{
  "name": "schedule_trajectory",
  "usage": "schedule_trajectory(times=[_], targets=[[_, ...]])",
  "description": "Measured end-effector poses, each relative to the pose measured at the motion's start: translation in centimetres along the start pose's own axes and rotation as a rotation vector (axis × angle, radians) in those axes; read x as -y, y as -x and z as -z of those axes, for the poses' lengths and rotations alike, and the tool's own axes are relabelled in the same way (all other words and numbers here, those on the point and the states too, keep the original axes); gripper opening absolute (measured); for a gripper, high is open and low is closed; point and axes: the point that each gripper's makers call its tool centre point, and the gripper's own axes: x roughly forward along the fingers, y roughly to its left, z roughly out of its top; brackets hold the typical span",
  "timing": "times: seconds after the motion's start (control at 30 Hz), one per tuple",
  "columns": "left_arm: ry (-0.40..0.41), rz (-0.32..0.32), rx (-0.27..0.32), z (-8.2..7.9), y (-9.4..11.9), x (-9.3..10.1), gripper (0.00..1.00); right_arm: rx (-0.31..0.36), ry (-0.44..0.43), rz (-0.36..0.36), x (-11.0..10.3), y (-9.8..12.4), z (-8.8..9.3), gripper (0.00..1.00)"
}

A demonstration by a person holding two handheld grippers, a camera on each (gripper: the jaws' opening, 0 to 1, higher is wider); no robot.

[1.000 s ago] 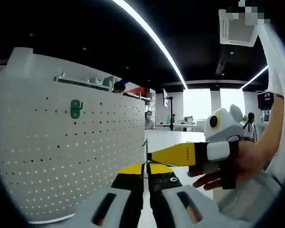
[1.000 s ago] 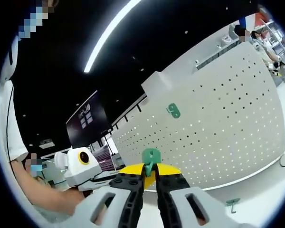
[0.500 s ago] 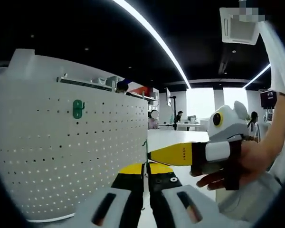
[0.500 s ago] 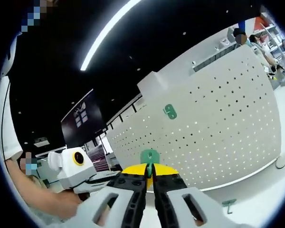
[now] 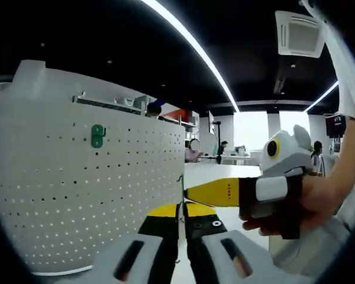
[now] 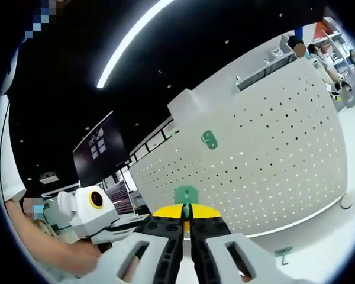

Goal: Insert the hook assembly into the mounting plate slot until the hook locks in place.

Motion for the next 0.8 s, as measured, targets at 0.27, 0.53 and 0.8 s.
schedule_trajectory(times=[0.27, 0.53, 0.8], targets=[[-0.016, -0.005, -0.037, 0.5, -0.1, -0.2, 0.08, -0.004, 0.011, -0.004, -0.1, -0.1, -0.1, 0.00], [0.007, -0.027, -0.065, 1.3, -0.3, -0.4, 0.44, -0.013, 0.009, -0.003, -0.1, 0.0, 0.1, 0.00], [0.019, -0.059, -0.073, 1.7, -0.3, -1.0, 0.75, -0.022, 0.004, -0.009, -0.2, -0.1, 0.3, 0.00]])
